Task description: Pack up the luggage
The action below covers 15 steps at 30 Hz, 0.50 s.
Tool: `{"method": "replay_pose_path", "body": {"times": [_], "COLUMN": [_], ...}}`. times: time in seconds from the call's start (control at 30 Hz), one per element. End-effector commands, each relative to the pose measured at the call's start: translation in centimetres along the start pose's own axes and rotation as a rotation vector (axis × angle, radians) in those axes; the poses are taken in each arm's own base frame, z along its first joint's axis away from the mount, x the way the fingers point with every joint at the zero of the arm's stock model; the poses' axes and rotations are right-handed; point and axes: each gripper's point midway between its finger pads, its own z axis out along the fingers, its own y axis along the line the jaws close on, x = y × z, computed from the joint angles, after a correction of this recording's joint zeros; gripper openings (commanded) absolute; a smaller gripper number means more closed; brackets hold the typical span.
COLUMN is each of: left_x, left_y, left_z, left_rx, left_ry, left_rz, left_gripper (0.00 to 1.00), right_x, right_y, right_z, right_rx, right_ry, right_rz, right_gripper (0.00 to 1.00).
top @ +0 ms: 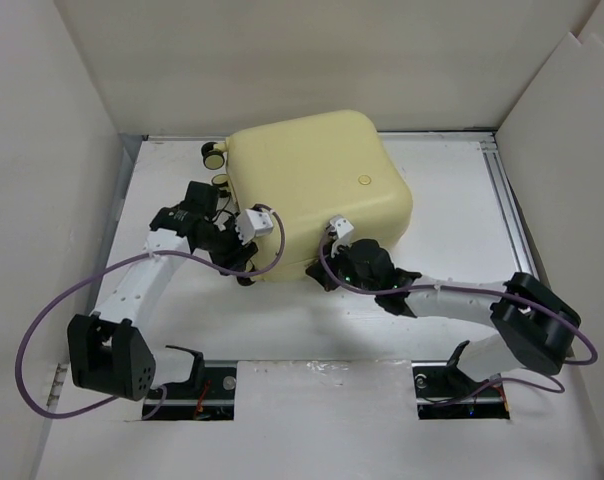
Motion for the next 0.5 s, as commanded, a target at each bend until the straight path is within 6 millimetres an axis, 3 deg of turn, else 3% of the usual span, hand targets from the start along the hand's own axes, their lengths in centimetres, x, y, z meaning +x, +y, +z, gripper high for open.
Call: {"method": "replay_pose_path", "body": {"times": [0.0, 0.07, 0.1, 0.2, 0.27, 0.3, 0.37, 0.47], "left_x": [-0.2, 0.3, 0.7, 0.9, 0.1, -0.3, -0.6, -1.0], "left_y": [0.8, 0.8, 1.1, 1.7, 2.2, 2.3, 2.3, 2.9], "left_z": [0.6, 1.1, 1.0, 0.8, -0.2, -0.6, -1.1, -1.8], "left_rx": [-0.029, -0.015, -0.034, -0.067, -0.104, -0.117, -0.130, -0.166], "left_ry": [-0.006, 0.026, 0.045, 0.048, 0.015, 0.002, -0.012, -0.017], "left_rz": [-0.058, -0.092, -0.113, -0.143, -0.139, -0.131, -0.122, -0.120], "left_gripper": [0.41, 0.07, 0.00, 0.00, 0.00, 0.00, 0.00, 0.00], "right_x": [-3.9, -2.9, -2.9, -1.9, -1.2, -2.0, -2.3, -2.2], "right_y": [-2.2, -3.4, -3.8, -6.1, -9.2, -9.9, -12.9, -16.0], "right_z": [-0.1, -1.2, -1.7, -4.3, -6.4, -7.5, -9.6, -12.6], "right_rx": [0.160, 0.226, 0.255, 0.392, 0.505, 0.530, 0.624, 0.728], "right_ry": [-0.106, -0.068, -0.067, -0.047, -0.032, -0.059, -0.084, -0.100], "right_rz": [0.057, 0.064, 0.074, 0.073, 0.094, 0.105, 0.150, 0.180], "right_gripper": [0.00, 0.00, 0.00, 0.00, 0.00, 0.00, 0.00, 0.00]}}
